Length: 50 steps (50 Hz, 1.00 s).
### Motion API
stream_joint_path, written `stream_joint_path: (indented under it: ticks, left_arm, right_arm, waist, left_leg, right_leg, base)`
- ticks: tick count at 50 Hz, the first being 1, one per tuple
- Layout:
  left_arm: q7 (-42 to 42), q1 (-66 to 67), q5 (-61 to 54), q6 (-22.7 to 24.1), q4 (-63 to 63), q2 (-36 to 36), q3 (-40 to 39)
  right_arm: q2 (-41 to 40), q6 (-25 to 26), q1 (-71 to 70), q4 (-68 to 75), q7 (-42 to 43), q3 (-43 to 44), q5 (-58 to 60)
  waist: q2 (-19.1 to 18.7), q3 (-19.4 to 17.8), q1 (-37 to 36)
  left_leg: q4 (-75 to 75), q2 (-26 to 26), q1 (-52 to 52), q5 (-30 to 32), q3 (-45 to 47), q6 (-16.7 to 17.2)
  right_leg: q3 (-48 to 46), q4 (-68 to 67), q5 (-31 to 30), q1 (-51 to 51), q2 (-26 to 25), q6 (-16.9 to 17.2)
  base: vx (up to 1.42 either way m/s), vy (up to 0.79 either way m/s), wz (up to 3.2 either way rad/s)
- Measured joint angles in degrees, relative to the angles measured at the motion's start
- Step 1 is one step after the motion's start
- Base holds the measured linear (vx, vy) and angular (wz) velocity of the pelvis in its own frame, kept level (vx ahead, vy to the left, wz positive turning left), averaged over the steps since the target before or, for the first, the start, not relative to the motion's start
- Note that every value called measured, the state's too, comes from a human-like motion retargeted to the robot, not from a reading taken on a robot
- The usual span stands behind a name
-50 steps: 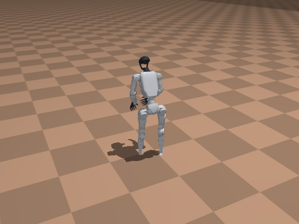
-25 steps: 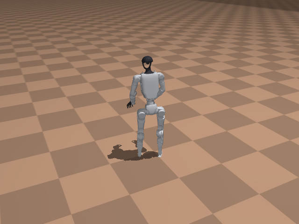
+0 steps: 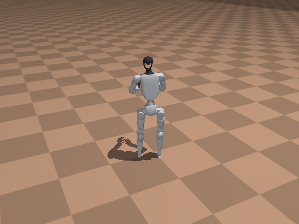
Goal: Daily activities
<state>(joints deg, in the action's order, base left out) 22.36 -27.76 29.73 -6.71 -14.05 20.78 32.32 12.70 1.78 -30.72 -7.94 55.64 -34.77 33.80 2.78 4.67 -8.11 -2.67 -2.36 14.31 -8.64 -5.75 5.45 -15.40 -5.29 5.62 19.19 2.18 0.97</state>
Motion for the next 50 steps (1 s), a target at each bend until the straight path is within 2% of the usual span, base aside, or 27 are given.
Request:
stream_joint_path:
  ticks: [7, 14, 32, 40, 50]
  left_arm:
    - [-2.3, -0.6, 2.0, -2.9, 3.9, -0.1, -2.1]
    - [-5.7, -1.5, 5.2, -5.7, 4.0, 0.4, -2.8]
    - [-13.3, 0.0, 7.5, -6.1, 4.6, 1.5, -3.3]
    - [-13.7, 0.3, 8.1, -7.7, 5.0, 2.0, -3.5]
    - [-11.2, 1.1, 11.1, -9.2, 6.7, 2.6, -4.4]
  right_arm:
    - [-1.7, 4.8, -3.5, 5.3, 0.1, -1.2, 6.0]
    - [-2.0, 6.7, -4.8, 6.5, 0.2, -2.7, 9.4]
    - [-1.5, 10.2, -4.2, 9.8, -0.8, -1.9, 13.2]
    - [-0.3, 11.5, -5.1, 10.5, -0.3, -2.7, 14.9]
    - [-0.6, 11.5, -3.7, 8.4, 4.5, -2.8, 15.1]
  waist:
    - [1.0, 0.6, -0.7]
    - [1.5, 1.3, -0.2]
    - [2.3, 2.9, -0.4]
    - [2.7, 3.1, -0.3]
    - [2.6, 3.2, 0.4]
  left_leg:
    - [1.5, 0.0, 0.9, -1.0, 0.7, -1.0]
    - [3.4, 0.0, 1.8, -2.4, 1.3, -1.9]
    - [6.7, 0.3, 2.7, -4.7, 2.9, -3.1]
    - [7.9, 0.3, 3.0, -5.5, 3.4, -3.4]
    - [8.3, 0.0, 3.1, -6.0, 4.3, -3.6]
  right_leg:
    - [0.9, 1.5, -1.1, 0.2, -0.4, 0.2]
    - [1.7, 2.9, -1.9, 0.0, -0.8, 0.5]
    - [3.1, 4.5, -2.2, -0.5, -1.0, 0.8]
    - [3.7, 4.7, -2.2, -0.4, -1.1, 0.8]
    - [4.5, 5.4, -2.7, -0.3, -1.5, 1.2]
  base:
    - [0.01, 0.01, -0.16]
    - [0.0, 0.0, 0.0]
    - [0.0, 0.0, 0.0]
    - [0.0, 0.0, 0.0]
    - [0.0, 0.0, 0.0]
